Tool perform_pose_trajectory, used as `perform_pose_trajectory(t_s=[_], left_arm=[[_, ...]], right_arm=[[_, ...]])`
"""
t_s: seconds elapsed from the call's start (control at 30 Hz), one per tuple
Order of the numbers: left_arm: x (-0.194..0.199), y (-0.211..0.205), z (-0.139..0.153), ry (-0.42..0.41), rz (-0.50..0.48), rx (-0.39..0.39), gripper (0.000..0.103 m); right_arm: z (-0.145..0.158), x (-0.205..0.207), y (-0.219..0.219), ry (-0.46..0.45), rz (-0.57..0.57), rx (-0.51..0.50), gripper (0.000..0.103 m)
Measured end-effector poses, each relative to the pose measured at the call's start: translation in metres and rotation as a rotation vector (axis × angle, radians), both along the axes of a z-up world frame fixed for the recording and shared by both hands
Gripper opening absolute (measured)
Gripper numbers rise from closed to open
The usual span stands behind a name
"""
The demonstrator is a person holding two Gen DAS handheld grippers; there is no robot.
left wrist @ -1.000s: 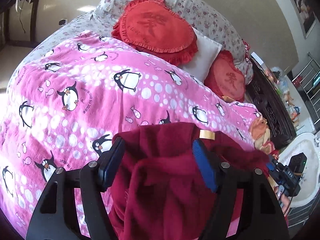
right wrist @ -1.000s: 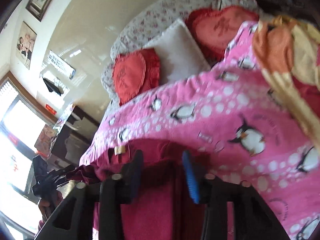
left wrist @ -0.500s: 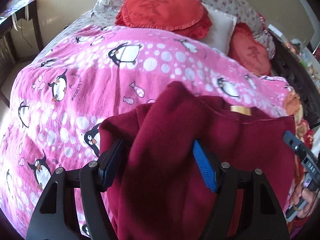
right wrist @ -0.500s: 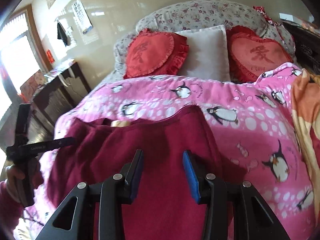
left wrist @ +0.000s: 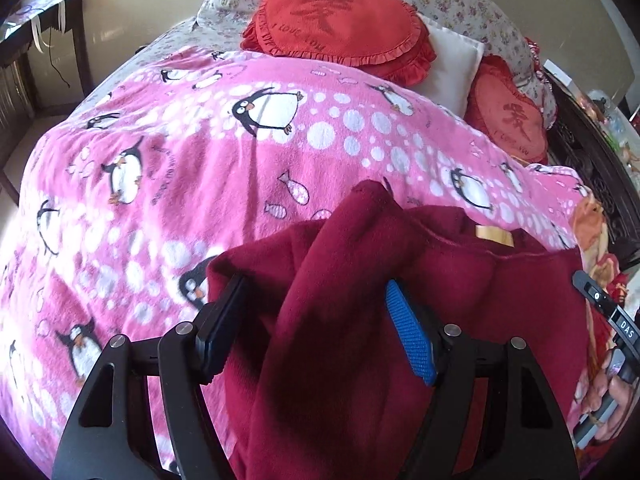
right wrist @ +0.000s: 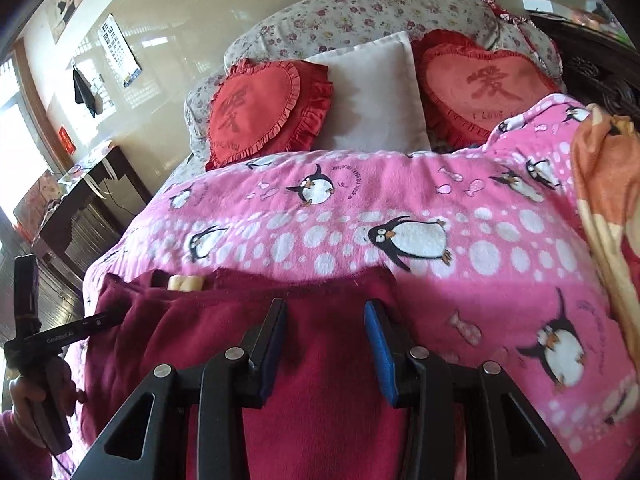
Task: Fold small clothes
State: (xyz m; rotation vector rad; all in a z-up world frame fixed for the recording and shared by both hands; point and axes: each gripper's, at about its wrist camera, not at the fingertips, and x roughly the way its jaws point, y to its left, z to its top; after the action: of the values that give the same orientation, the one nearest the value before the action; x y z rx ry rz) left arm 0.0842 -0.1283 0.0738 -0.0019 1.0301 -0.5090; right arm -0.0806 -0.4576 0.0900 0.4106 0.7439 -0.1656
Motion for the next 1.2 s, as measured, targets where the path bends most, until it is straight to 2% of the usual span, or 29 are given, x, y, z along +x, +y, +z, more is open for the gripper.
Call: perform_pose_trajectory(t_s=[0.17, 0.4, 0.53, 0.63, 0.77, 0.93, 1.2], left_arm=[[-0.035, 0.025, 0.016, -0.072, 0.0, 0.038, 0.072], [-0.08, 0.053, -0.004, -0.053, 0.0, 0.096, 0.072], [-0.091, 0.059, -0.029, -0.019, 0.001, 0.153, 0.072], [-0.092, 0.066, -0.04, 0.012, 0.019, 0.136, 0.072], [-0.099, 0.07, -0.038, 0.014, 0.022, 0.142, 0.072], [-0.109, 0.073, -0.038, -0.013, -0.003, 0.178, 0.072], [-0.117, 0.078, -0.043, 0.008, 0.018, 0.154, 0.072]], right_arm=[[0.018, -0.046, 0.023, 0.014, 0.06, -0.016, 0.038], [0.005, -0.088, 0.04, 0.087, 0.066, -0.019, 0.038], [-0.011, -0.092, 0.038, 0.114, 0.071, 0.012, 0.039], [-0.024, -0.084, 0.035, 0.148, 0.073, 0.037, 0.039], [-0.009, -0.087, 0.045, 0.153, 0.059, -0.003, 0.039], [0.002, -0.104, 0.062, 0.163, 0.105, -0.025, 0.038], [-0.03, -0.119, 0.062, 0.225, 0.094, 0.017, 0.039]])
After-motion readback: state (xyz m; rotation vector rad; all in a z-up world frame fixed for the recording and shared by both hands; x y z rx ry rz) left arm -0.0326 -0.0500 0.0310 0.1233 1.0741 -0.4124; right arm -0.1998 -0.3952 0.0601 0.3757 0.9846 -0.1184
